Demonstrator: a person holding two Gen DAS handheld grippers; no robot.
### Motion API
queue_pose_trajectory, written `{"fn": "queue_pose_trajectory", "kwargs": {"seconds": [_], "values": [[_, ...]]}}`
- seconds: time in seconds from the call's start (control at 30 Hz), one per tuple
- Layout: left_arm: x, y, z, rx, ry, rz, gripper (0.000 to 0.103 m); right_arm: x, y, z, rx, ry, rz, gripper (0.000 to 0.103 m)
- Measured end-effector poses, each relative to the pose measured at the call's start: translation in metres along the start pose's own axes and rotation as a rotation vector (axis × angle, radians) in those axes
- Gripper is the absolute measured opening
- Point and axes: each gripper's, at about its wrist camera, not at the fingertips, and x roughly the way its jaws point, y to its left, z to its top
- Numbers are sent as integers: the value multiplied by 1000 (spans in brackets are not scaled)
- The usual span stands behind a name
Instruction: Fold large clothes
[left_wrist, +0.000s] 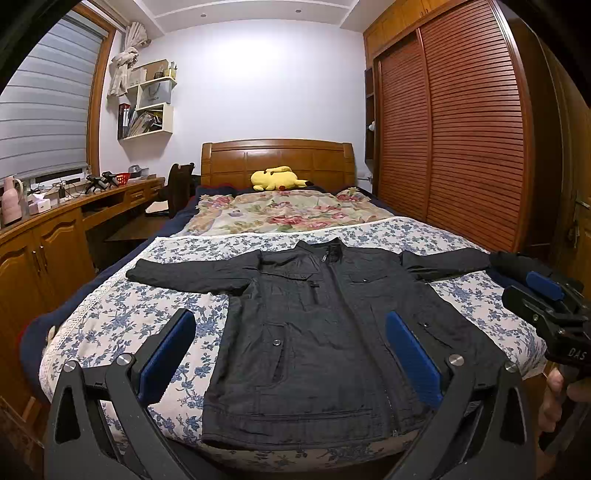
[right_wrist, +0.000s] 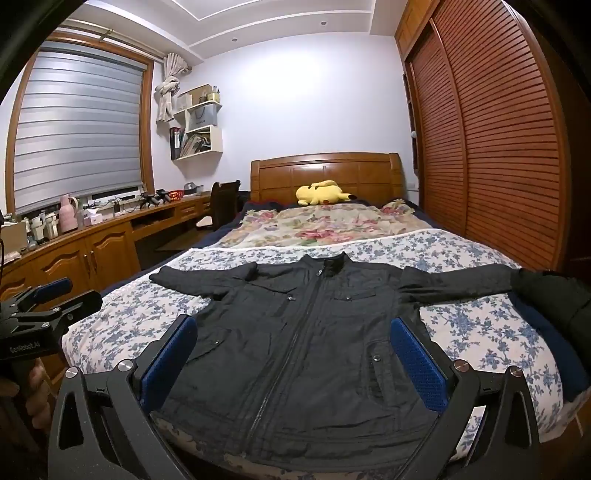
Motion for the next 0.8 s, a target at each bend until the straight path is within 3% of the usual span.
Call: {"fn": "queue_pose_trajectory", "kwargs": {"seconds": [0.8], "values": [[-1, 4, 5, -1, -5, -3, 103, 0, 1, -1, 1, -6, 2, 103]]}}
